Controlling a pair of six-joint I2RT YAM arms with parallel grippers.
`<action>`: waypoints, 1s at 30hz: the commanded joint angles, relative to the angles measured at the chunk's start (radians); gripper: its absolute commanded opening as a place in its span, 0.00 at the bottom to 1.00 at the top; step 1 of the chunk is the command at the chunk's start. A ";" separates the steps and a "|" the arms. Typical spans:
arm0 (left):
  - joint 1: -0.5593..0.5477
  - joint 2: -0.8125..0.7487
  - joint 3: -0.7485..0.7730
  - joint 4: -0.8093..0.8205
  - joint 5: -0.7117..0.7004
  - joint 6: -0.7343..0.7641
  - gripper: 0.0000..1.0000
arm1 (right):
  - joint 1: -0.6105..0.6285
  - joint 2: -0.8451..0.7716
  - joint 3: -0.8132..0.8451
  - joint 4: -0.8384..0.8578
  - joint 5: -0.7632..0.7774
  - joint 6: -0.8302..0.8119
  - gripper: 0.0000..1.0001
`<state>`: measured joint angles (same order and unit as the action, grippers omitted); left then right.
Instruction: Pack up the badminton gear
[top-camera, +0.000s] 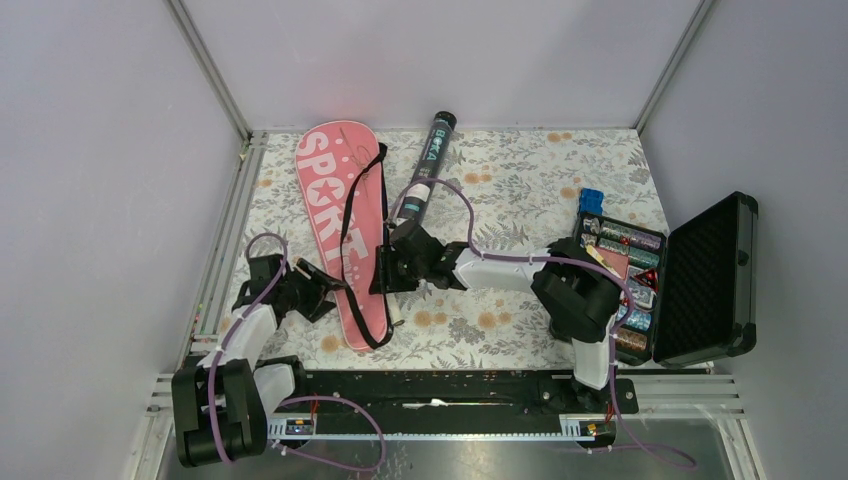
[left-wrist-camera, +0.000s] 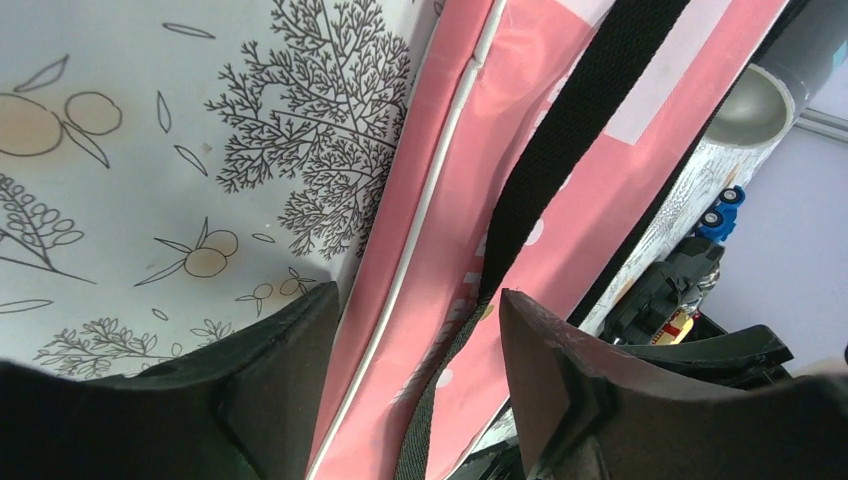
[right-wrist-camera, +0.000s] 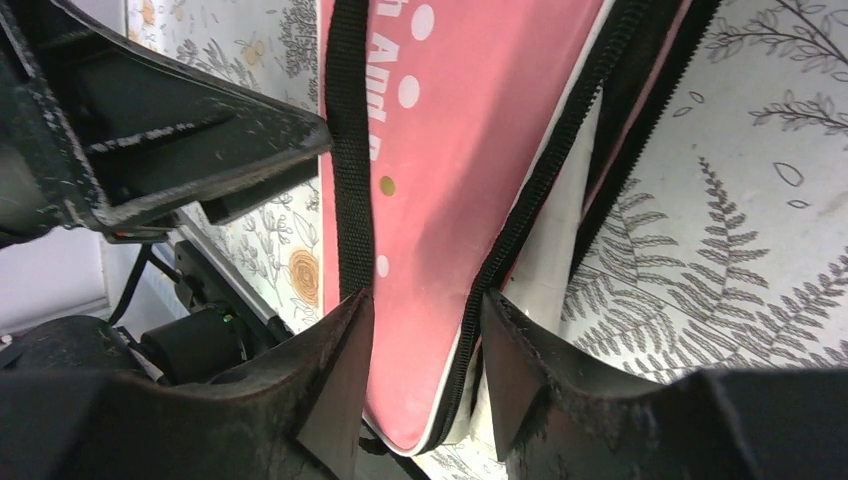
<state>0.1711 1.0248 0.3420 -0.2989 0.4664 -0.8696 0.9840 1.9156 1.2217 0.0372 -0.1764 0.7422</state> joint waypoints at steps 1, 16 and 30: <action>-0.001 -0.006 -0.036 0.091 0.048 -0.029 0.63 | 0.017 0.020 0.007 0.072 0.020 0.052 0.51; -0.005 -0.018 -0.016 0.069 0.040 0.001 0.62 | 0.016 -0.019 0.033 -0.119 0.137 -0.016 0.75; -0.037 0.021 -0.055 0.131 0.042 -0.027 0.60 | 0.021 0.074 0.005 0.043 0.001 0.084 0.53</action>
<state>0.1509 1.0317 0.3042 -0.2234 0.4961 -0.8864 0.9932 1.9823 1.2484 -0.0059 -0.1299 0.7887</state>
